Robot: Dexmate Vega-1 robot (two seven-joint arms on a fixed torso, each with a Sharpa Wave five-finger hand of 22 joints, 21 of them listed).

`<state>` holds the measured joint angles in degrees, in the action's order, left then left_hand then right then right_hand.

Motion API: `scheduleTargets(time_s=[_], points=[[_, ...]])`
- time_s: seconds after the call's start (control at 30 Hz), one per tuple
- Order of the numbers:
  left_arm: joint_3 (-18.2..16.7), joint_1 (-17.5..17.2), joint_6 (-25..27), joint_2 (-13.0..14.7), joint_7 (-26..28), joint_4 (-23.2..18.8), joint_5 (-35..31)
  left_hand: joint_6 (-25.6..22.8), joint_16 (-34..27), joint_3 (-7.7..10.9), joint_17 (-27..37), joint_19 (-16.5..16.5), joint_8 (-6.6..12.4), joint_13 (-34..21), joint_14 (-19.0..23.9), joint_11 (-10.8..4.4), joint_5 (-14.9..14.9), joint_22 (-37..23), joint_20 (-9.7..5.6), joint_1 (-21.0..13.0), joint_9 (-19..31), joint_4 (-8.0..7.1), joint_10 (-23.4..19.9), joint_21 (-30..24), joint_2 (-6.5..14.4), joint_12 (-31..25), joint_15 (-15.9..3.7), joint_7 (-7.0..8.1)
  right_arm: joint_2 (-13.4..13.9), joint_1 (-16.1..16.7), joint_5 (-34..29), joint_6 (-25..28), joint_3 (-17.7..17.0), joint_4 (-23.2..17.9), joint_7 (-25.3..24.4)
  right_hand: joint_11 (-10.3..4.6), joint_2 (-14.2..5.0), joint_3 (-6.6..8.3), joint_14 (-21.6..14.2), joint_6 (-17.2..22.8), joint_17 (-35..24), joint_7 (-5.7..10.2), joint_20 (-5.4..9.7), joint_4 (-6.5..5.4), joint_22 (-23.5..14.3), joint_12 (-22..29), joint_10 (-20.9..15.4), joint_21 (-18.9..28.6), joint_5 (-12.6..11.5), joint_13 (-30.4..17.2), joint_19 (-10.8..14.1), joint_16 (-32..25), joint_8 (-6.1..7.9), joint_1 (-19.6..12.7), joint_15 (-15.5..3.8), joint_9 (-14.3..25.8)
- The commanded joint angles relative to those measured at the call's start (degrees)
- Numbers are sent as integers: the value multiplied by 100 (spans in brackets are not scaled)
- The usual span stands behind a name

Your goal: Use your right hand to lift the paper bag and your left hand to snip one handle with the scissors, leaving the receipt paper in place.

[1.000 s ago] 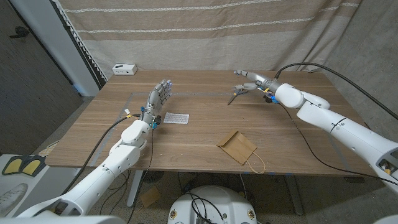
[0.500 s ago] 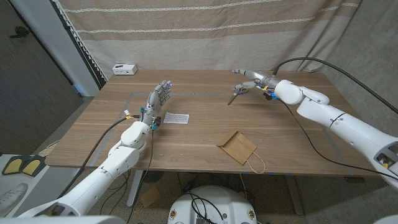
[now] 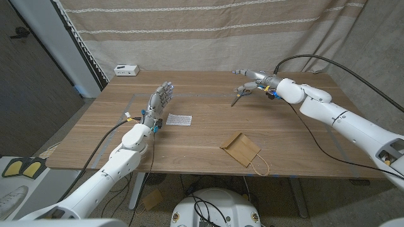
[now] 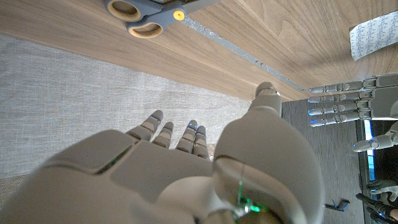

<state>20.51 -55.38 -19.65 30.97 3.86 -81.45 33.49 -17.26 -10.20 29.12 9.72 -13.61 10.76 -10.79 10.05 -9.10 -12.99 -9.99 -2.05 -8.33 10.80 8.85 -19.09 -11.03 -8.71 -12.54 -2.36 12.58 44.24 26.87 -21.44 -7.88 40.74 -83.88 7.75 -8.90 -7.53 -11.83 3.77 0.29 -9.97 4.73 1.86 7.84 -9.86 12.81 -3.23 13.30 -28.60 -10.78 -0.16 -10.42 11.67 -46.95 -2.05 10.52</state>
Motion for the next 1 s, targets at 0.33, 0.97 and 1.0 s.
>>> scheduleTargets(time_s=[0.33, 0.97, 1.0], points=[[-37, -87, -39, 19, 227, -125, -144, -3, -16, -10, 24, -61, 16, -13, 77, 22, -43, -14, -873, -56, 16, -1, -98, -25, -3, -45, -990, -8, -52, -403, -418, -246, 266, 274, 459, -74, -152, 165, -171, 21, -12, 74, 813, 73, -20, 33, -103, -34, -38, -17, 161, -53, 28, -429, -883, 30], [-87, -142, -64, 45, 255, -182, -137, -48, -14, -32, 25, -77, 43, -14, 92, 13, -39, -14, -859, -53, 15, -8, -128, -27, -3, -45, -991, -26, -185, -644, -777, -419, 427, 520, 464, -100, -198, 403, -687, 224, -74, 113, 833, 59, -34, 180, -398, -65, -146, -81, 415, -151, 88, -917, -1019, 48], [-86, -144, -67, 46, 266, -186, -148, -49, -14, -32, 25, -77, 43, -14, 92, 17, -39, -14, -858, -53, 15, -8, -124, -27, -3, -43, -991, -27, -199, -673, -774, -439, 442, 555, 498, -105, -198, 405, -688, 227, -75, 117, 840, 58, -35, 182, -400, -65, -147, -82, 419, -150, 88, -921, -1020, 49]])
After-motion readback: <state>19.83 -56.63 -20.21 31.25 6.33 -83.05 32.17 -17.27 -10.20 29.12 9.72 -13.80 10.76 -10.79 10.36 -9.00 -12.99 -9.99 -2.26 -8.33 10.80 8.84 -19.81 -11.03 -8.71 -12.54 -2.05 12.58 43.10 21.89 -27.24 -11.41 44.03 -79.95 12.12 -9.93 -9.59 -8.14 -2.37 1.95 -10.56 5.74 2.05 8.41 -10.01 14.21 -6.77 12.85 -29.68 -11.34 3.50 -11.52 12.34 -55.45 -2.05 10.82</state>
